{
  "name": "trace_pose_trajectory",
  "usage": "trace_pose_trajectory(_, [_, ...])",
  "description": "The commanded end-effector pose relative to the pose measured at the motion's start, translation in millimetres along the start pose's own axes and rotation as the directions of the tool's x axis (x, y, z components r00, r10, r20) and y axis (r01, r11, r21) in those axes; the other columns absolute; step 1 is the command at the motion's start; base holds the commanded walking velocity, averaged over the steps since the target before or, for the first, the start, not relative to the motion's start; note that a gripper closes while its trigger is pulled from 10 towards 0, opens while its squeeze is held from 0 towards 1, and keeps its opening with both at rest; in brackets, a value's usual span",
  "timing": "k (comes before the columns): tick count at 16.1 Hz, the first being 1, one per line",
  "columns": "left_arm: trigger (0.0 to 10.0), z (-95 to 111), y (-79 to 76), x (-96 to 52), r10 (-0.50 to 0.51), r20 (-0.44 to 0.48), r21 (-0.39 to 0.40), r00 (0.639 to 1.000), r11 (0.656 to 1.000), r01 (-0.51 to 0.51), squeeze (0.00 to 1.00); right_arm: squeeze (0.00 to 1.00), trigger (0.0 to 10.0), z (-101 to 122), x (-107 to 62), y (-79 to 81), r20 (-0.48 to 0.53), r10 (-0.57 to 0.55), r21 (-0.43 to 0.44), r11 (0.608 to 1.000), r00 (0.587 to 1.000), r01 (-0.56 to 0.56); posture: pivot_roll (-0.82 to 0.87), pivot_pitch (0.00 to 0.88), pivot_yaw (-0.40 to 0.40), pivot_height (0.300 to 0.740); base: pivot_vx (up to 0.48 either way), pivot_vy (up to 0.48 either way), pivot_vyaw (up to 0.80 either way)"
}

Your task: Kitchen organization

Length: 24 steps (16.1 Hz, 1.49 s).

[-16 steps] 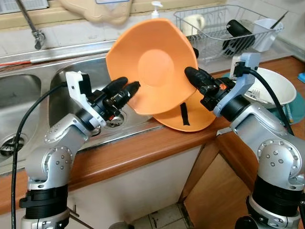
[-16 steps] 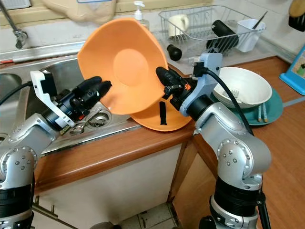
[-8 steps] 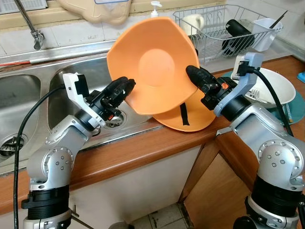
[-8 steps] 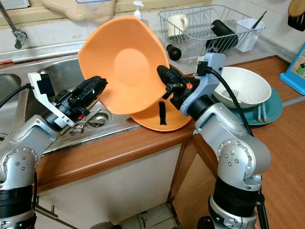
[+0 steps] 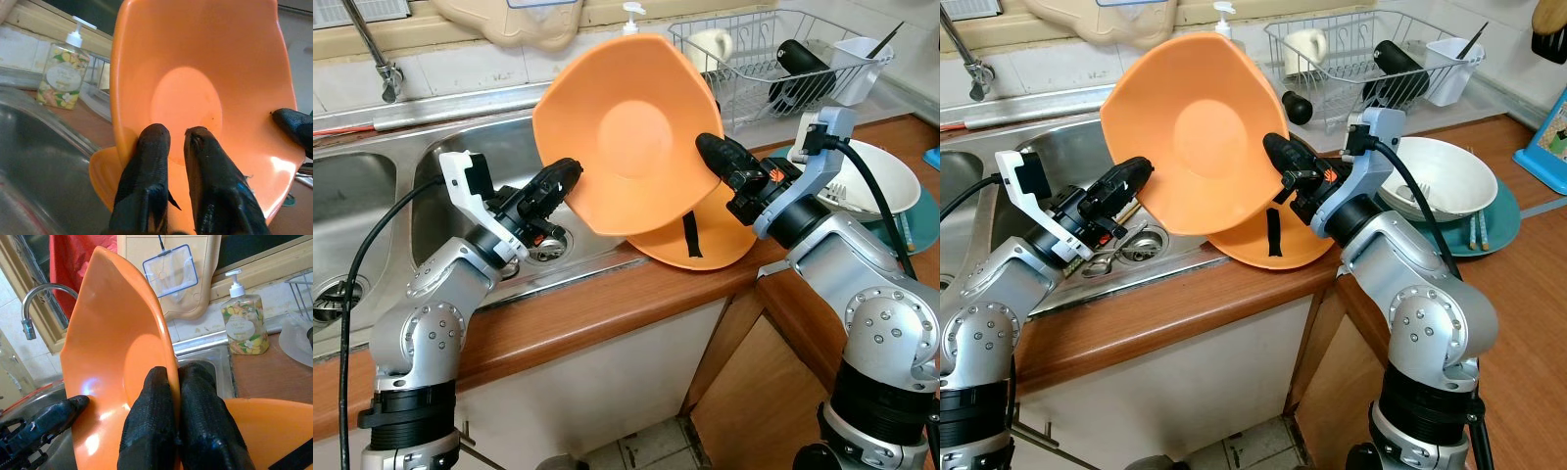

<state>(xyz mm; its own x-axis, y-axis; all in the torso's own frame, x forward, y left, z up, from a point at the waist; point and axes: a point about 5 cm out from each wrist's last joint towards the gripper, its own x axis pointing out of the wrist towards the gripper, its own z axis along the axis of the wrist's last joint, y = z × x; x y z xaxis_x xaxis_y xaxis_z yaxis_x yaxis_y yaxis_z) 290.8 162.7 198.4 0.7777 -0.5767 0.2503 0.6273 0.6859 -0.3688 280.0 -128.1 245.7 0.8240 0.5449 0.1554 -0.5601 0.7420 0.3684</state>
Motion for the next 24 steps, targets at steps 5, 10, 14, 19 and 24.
trace_pose_trajectory(5, [0.0, -12.0, 8.7, -1.6, 0.081, -0.06, 0.003, 0.995, 0.997, -0.081, 0.0, 0.0, 0.0, 9.8, -1.3, 9.5, 0.061, 0.053, -0.012, 0.999, 0.997, -0.052, -0.06, 0.0, 0.054, 0.74, 0.0, 0.0, 0.0])
trace_pose_trajectory(10, [0.0, -12.9, 10.0, -2.1, 0.107, -0.062, 0.008, 0.992, 0.994, -0.107, 0.0, 0.0, 0.3, 8.6, 0.1, 10.7, 0.044, 0.063, -0.037, 0.997, 0.997, -0.061, -0.06, 0.0, 0.048, 0.74, 0.0, 0.0, 0.0])
trace_pose_trajectory(14, [0.0, -7.9, 13.4, 0.3, 0.149, -0.042, 0.023, 0.988, 0.989, -0.148, 0.0, 0.0, 10.0, 7.8, 1.7, 10.8, 0.041, 0.051, -0.047, 0.998, 0.998, -0.049, -0.05, 0.0, 0.052, 0.74, 0.0, 0.0, 0.0])
trace_pose_trajectory(19, [0.0, -3.2, 12.7, 5.3, 0.154, -0.063, 0.174, 0.986, 0.975, -0.141, 0.0, 0.0, 10.0, 8.2, 3.6, 11.0, 0.057, 0.035, -0.054, 0.998, 0.998, -0.032, -0.05, 0.0, 0.069, 0.74, 0.0, 0.0, 0.0])
trace_pose_trajectory(24, [0.0, 10.5, -6.9, 10.1, 0.063, 0.027, 0.362, 0.998, 0.93, -0.068, 0.0, 0.0, 3.3, 10.2, 4.2, 2.1, 0.069, -0.018, -0.034, 0.999, 0.997, 0.02, -0.04, 0.0, 0.043, 0.74, 0.0, 0.0, 0.0])
